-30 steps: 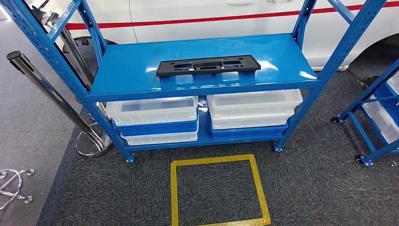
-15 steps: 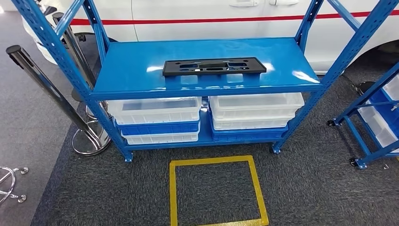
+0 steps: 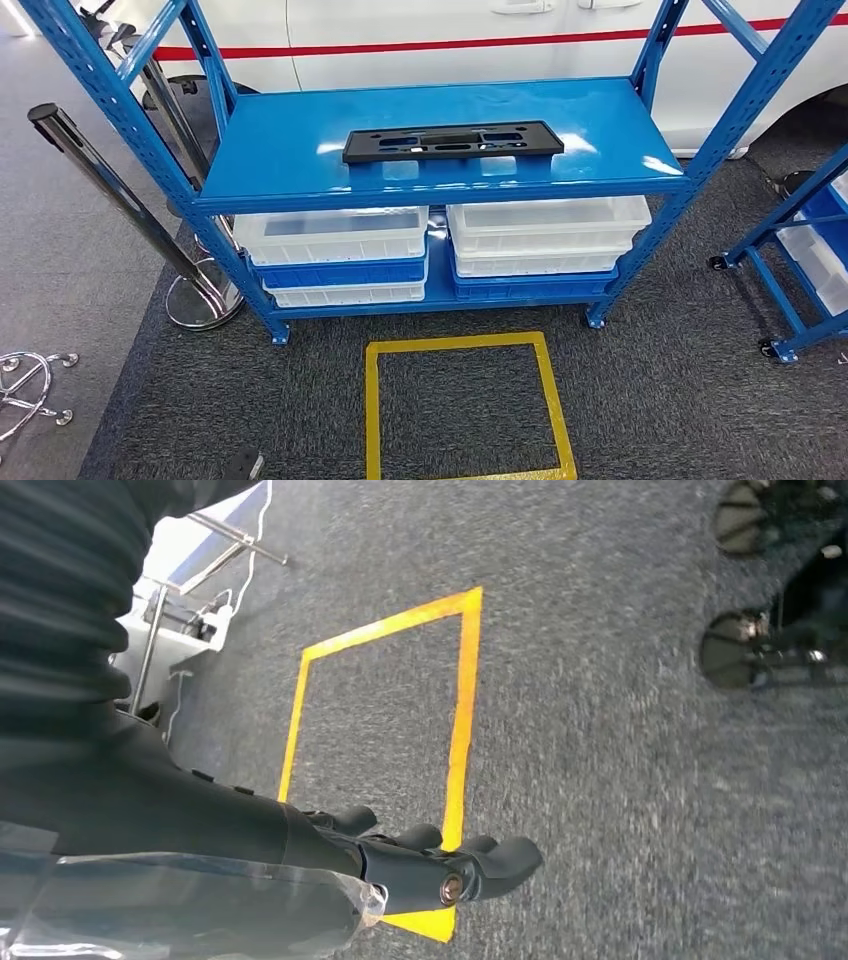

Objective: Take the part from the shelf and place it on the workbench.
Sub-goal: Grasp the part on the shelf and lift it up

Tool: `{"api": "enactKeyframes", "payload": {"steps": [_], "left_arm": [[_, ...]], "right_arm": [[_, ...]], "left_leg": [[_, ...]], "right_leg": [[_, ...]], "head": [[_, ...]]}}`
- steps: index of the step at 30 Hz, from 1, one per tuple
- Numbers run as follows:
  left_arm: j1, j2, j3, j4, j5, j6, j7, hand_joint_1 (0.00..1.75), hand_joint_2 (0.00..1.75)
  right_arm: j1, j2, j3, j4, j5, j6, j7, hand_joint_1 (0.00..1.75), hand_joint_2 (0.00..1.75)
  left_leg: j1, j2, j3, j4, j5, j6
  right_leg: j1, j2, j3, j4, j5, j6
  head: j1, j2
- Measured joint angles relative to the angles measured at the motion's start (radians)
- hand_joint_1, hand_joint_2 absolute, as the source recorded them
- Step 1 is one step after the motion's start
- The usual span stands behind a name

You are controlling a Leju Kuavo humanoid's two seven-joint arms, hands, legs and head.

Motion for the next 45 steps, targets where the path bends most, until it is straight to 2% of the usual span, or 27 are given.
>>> {"api": "enactKeyframes", "payload": {"steps": [2,3,4,5,7,8,9,12,14,16,17,18,19,20,22,24,27,29,30,32,33,34,35,37,39,43,45], "left_arm": [[-0.001,-0.010,0.038,0.000,-0.035,-0.001,-0.013,0.00,1.75],[0.000,-0.015,0.059,0.000,-0.052,-0.001,-0.019,0.00,1.75],[0.001,-0.021,0.079,0.000,-0.070,-0.001,-0.026,0.00,1.75],[0.002,-0.027,0.099,0.000,-0.087,-0.001,-0.033,0.00,1.75],[0.003,-0.040,0.138,0.000,-0.121,-0.001,-0.046,0.00,1.75],[0.003,-0.046,0.159,0.000,-0.138,-0.001,-0.053,0.00,1.75],[0.003,-0.053,0.179,0.000,-0.155,-0.001,-0.060,0.00,1.75],[0.008,-0.077,0.244,0.000,-0.206,-0.001,-0.080,0.00,1.75],[0.009,-0.094,0.289,0.000,-0.240,-0.002,-0.094,0.00,0.87],[0.010,-0.105,0.330,0.000,-0.272,-0.007,-0.110,0.00,0.00],[0.010,-0.110,0.349,0.002,-0.288,-0.012,-0.119,0.00,0.00],[0.010,-0.113,0.368,0.005,-0.303,-0.018,-0.129,0.00,0.00],[0.009,-0.116,0.388,0.009,-0.317,-0.024,-0.139,0.00,0.00],[0.007,-0.118,0.407,0.015,-0.331,-0.031,-0.149,0.00,0.00],[0.000,-0.122,0.439,0.029,-0.357,-0.043,-0.172,0.00,0.00],[-0.013,-0.125,0.460,0.047,-0.379,-0.051,-0.197,0.00,0.00],[-0.027,-0.126,0.475,0.065,-0.397,-0.051,-0.230,0.00,0.00],[-0.031,-0.127,0.478,0.070,-0.403,-0.047,-0.248,0.00,0.00],[-0.033,-0.128,0.479,0.072,-0.404,-0.043,-0.254,0.00,0.00],[-0.036,-0.129,0.479,0.078,-0.405,-0.035,-0.264,0.00,0.00],[-0.037,-0.130,0.479,0.081,-0.405,-0.030,-0.268,0.00,0.00],[-0.037,-0.130,0.479,0.084,-0.405,-0.025,-0.271,0.00,0.00],[-0.037,-0.130,0.478,0.086,-0.405,-0.019,-0.275,0.00,0.00],[-0.039,-0.130,0.476,0.088,-0.405,-0.008,-0.280,0.00,0.00],[-0.042,-0.130,0.469,0.089,-0.404,0.001,-0.283,0.00,0.00],[-0.042,-0.131,0.456,0.091,-0.402,0.010,-0.284,0.00,0.00],[-0.042,-0.132,0.454,0.092,-0.400,0.008,-0.284,0.00,0.00]], "right_arm": [[-0.005,0.006,-0.033,-0.016,0.027,0.005,-0.009,0.00,1.75],[-0.008,0.010,-0.050,-0.024,0.040,0.007,-0.014,0.00,1.75],[-0.013,0.014,-0.067,-0.033,0.053,0.008,-0.018,0.00,1.75],[-0.019,0.019,-0.085,-0.042,0.067,0.009,-0.022,0.00,1.75],[-0.034,0.030,-0.120,-0.063,0.092,0.008,-0.031,0.00,1.75],[-0.042,0.035,-0.138,-0.074,0.105,0.008,-0.035,0.00,1.75],[-0.050,0.039,-0.155,-0.086,0.117,0.007,-0.039,0.00,1.75],[-0.072,0.051,-0.211,-0.122,0.155,0.003,-0.051,0.00,1.75],[-0.086,0.057,-0.249,-0.146,0.180,-0.002,-0.060,0.00,0.87],[-0.102,0.062,-0.281,-0.165,0.203,-0.006,-0.067,0.00,0.00],[-0.111,0.065,-0.294,-0.173,0.215,-0.007,-0.070,0.00,0.00],[-0.121,0.067,-0.306,-0.181,0.226,-0.008,-0.073,0.00,0.00],[-0.132,0.069,-0.318,-0.188,0.235,-0.009,-0.076,0.00,0.00],[-0.145,0.070,-0.328,-0.196,0.243,-0.010,-0.077,0.00,0.00],[-0.178,0.069,-0.338,-0.217,0.255,-0.017,-0.080,0.00,0.87],[-0.216,0.068,-0.333,-0.245,0.260,-0.028,-0.086,0.00,1.75],[-0.259,0.066,-0.292,-0.308,0.253,-0.043,-0.107,0.00,1.75],[-0.280,0.065,-0.251,-0.363,0.244,-0.051,-0.121,0.00,1.75],[-0.291,0.064,-0.231,-0.390,0.238,-0.056,-0.125,0.00,1.75],[-0.310,0.060,-0.188,-0.442,0.225,-0.068,-0.126,0.00,1.75],[-0.317,0.057,-0.164,-0.466,0.218,-0.073,-0.124,0.00,1.75],[-0.324,0.053,-0.138,-0.488,0.213,-0.078,-0.122,0.00,1.75],[-0.331,0.048,-0.112,-0.510,0.209,-0.083,-0.120,0.00,1.75],[-0.349,0.039,-0.059,-0.553,0.210,-0.094,-0.117,0.00,1.75],[-0.373,0.028,-0.007,-0.596,0.222,-0.106,-0.115,0.00,1.75],[-0.415,0.002,0.098,-0.672,0.274,-0.128,-0.112,0.00,1.75],[-0.426,-0.006,0.127,-0.696,0.309,-0.137,-0.110,0.00,1.75]], "left_leg": [[0.001,0.005,-0.060,0.135,-0.064,-0.007],[0.001,0.006,-0.078,0.175,-0.073,-0.008],[0.001,0.006,-0.079,0.178,-0.063,-0.008],[0.001,0.006,-0.061,0.141,-0.034,-0.006],[0.000,0.007,0.006,-0.002,0.034,0.001],[-0.002,0.007,0.032,-0.060,0.054,0.006],[-0.005,0.007,0.046,-0.095,0.062,0.011],[-0.007,0.008,0.050,-0.112,0.066,0.028],[-0.003,0.009,0.053,-0.122,0.075,0.044],[-0.003,0.011,0.051,-0.124,0.080,0.053],[-0.004,0.012,0.050,-0.124,0.080,0.054],[-0.005,0.012,0.049,-0.123,0.080,0.055],[-0.005,0.012,0.048,-0.122,0.079,0.055],[-0.006,0.012,0.049,-0.120,0.078,0.054],[-0.006,0.011,0.052,-0.118,0.076,0.052],[-0.010,0.012,0.050,-0.113,0.073,0.044],[-0.012,0.013,0.046,-0.112,0.073,0.029],[-0.011,0.012,0.033,-0.083,0.052,0.018],[-0.009,0.011,0.014,-0.041,0.026,0.013],[-0.004,0.011,-0.049,0.091,-0.037,0.004],[-0.001,0.011,-0.077,0.147,-0.053,0.000],[0.000,0.011,-0.091,0.173,-0.051,-0.002],[0.001,0.011,-0.088,0.159,-0.029,-0.003],[0.003,0.012,-0.038,0.038,0.045,-0.001],[0.000,0.012,0.006,-0.072,0.086,0.007],[-0.003,0.010,0.014,-0.102,0.093,0.031],[0.000,0.010,0.016,-0.112,0.100,0.046]], "right_leg": [[0.001,0.000,-0.003,0.001,0.001,-0.004],[0.001,0.001,-0.003,0.002,0.001,-0.004],[0.001,0.002,-0.003,0.003,0.001,-0.003],[0.001,0.003,-0.001,0.004,0.000,-0.002],[0.003,0.005,0.001,0.007,-0.003,0.002],[0.004,0.006,0.001,0.009,-0.004,0.006],[0.006,0.007,0.000,0.010,-0.005,0.012],[0.004,0.008,0.001,0.009,-0.005,0.030],[0.003,0.010,-0.013,0.043,-0.032,0.039],[0.001,0.011,-0.066,0.154,-0.098,0.043],[0.001,0.011,-0.098,0.221,-0.128,0.045],[0.001,0.011,-0.123,0.271,-0.142,0.047],[0.001,0.011,-0.132,0.287,-0.136,0.047],[0.001,0.011,-0.121,0.262,-0.109,0.046],[0.002,0.011,-0.060,0.128,-0.035,0.039],[0.006,0.012,-0.015,0.026,0.002,0.031],[0.008,0.012,-0.012,0.007,0.006,0.022],[0.002,0.010,-0.012,0.000,0.013,0.010],[-0.001,0.009,-0.011,-0.004,0.016,0.004],[0.000,0.009,-0.013,-0.004,0.017,-0.001],[0.000,0.008,-0.014,-0.003,0.017,-0.002],[0.001,0.009,-0.014,-0.002,0.017,-0.001],[0.000,0.009,-0.014,-0.001,0.016,-0.001],[-0.001,0.011,-0.013,0.003,0.014,0.004],[0.002,0.012,-0.017,0.010,0.010,0.014],[0.003,0.012,-0.024,0.012,0.009,0.037],[0.001,0.012,-0.046,0.065,-0.027,0.046]], "head": [[0.000,0.000],[0.000,0.000],[0.000,0.000],[0.000,0.000],[0.000,0.000],[0.000,0.000],[0.000,0.000],[0.000,0.000],[0.001,0.000],[0.001,0.000],[0.001,0.000],[0.001,0.000],[0.001,0.000],[0.001,0.000],[0.001,0.000],[0.001,0.000],[0.000,0.000],[0.000,0.000],[0.000,0.000],[-0.001,0.000],[-0.001,0.000],[-0.001,0.000],[-0.001,0.000],[-0.001,0.000],[-0.001,0.000],[0.000,0.000],[0.000,0.000]]}}
